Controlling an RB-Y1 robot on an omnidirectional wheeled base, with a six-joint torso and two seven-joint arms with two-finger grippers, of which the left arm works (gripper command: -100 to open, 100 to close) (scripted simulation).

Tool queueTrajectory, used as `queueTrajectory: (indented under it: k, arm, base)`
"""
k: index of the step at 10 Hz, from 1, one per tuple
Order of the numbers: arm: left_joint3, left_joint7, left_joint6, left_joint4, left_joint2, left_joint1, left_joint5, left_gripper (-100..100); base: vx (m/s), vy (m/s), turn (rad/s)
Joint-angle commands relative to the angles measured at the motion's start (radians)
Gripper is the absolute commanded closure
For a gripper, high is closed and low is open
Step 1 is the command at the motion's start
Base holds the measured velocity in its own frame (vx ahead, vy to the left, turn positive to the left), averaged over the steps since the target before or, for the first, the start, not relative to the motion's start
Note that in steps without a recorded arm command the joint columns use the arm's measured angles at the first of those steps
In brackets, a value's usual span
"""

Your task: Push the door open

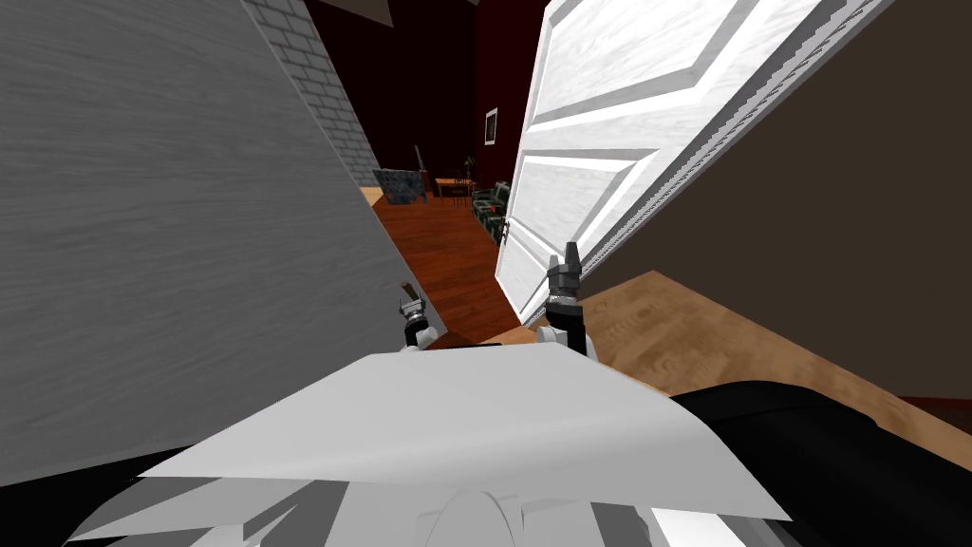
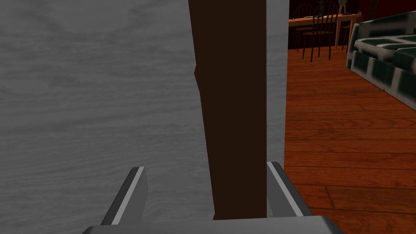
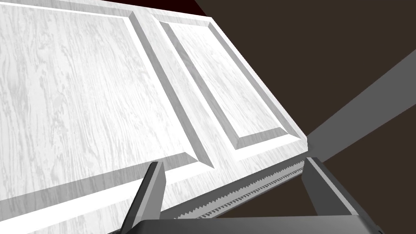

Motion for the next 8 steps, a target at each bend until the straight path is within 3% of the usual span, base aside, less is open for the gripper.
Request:
queueTrajectory:
  k: [1,2,3,6,8]
  arm:
    - [0.039,-0.008,-0.013,-0.009,0.013,0.004,0.011,100]
    - [0.039,-0.008,-0.013,-0.009,0.013,0.004,0.011,100]
    - [0.067,-0.012,-0.019,-0.003,0.011,-0.002,0.018,100]
    - [0.108,-0.019,-0.028,0.006,0.007,-0.009,0.028,100]
    - [0.108,-0.019,-0.028,0.022,0.007,-0.009,0.028,100]
  base:
    - [0.108,0.014,-0.042]
    - [0.083,0.002,-0.013]
    - [0.105,0.008,-0.028]
    - [0.119,0.017,-0.034]
    - [0.044,0.007,-0.02]
